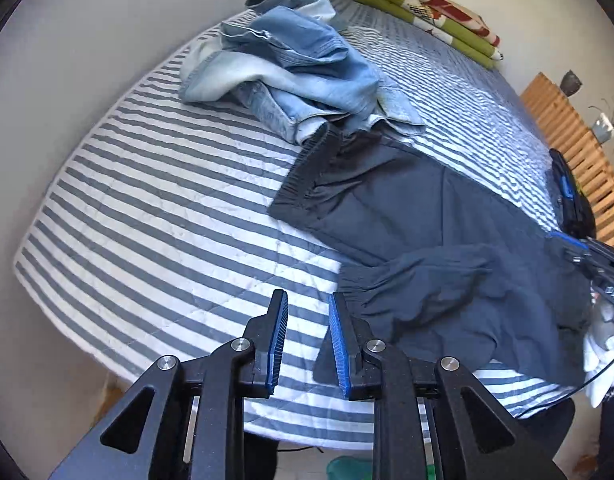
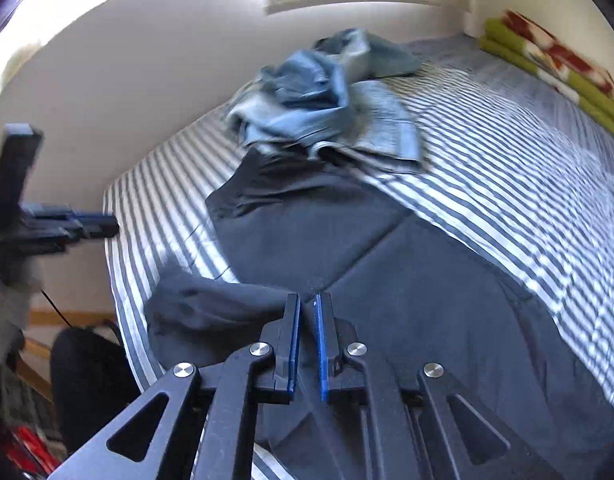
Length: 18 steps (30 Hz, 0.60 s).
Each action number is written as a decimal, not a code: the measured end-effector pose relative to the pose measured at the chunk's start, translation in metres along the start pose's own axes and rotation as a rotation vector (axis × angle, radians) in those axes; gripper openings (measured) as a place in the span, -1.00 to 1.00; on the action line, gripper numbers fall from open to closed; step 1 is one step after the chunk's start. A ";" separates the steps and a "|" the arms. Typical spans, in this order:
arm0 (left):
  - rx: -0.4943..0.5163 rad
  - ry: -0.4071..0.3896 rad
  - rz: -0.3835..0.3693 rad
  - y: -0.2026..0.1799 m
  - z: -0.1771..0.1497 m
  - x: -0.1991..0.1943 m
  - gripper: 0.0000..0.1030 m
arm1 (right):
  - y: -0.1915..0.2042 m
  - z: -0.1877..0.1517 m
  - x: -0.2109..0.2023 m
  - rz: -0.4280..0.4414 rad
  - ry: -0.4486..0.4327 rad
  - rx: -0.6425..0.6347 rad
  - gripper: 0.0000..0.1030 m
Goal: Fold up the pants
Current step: 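Lay the pant leg flat and open both tools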
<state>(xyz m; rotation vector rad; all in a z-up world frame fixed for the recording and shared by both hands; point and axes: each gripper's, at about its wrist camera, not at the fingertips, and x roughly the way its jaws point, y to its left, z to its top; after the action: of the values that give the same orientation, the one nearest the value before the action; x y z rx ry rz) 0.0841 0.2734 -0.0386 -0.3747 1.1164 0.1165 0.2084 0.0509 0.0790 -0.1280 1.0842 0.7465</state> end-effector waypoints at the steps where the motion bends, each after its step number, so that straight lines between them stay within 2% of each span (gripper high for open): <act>1: 0.017 -0.005 -0.028 -0.004 -0.003 0.000 -0.55 | -0.014 -0.007 -0.022 -0.001 -0.028 0.016 -0.80; 2: 0.038 -0.004 -0.049 -0.008 -0.008 0.001 -0.51 | -0.033 -0.020 -0.053 -0.024 -0.069 0.033 -0.70; 3: 0.056 0.008 -0.057 -0.012 -0.016 0.003 -0.36 | -0.049 -0.030 -0.074 -0.046 -0.094 0.052 -0.60; 4: 0.077 0.019 -0.051 -0.017 -0.025 0.008 -0.18 | -0.069 -0.044 -0.098 -0.077 -0.113 0.089 -0.37; 7: 0.133 0.063 -0.018 -0.030 -0.041 0.027 0.09 | -0.124 -0.093 -0.163 -0.155 -0.179 0.246 -0.31; 9: 0.153 0.107 0.010 -0.034 -0.045 0.046 0.12 | -0.161 -0.148 -0.207 -0.242 -0.215 0.381 -0.31; 11: 0.166 0.132 0.022 -0.041 -0.046 0.063 0.12 | -0.178 -0.196 -0.234 -0.327 -0.221 0.461 -0.31; 13: 0.188 0.144 0.075 -0.047 -0.042 0.083 0.17 | -0.190 -0.253 -0.246 -0.385 -0.175 0.571 -0.31; 15: 0.192 0.159 0.085 -0.052 -0.038 0.102 0.18 | -0.196 -0.299 -0.247 -0.403 -0.137 0.675 -0.31; 17: 0.185 0.159 0.094 -0.057 -0.037 0.116 0.00 | -0.198 -0.329 -0.236 -0.413 -0.087 0.752 -0.31; 18: 0.212 0.127 0.125 -0.064 -0.037 0.115 -0.26 | -0.200 -0.341 -0.230 -0.431 -0.069 0.778 -0.31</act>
<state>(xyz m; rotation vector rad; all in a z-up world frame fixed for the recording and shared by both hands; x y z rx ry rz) 0.1210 0.1895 -0.1408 -0.1243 1.2650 0.0841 0.0145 -0.3624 0.0550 0.3186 1.1609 -0.0833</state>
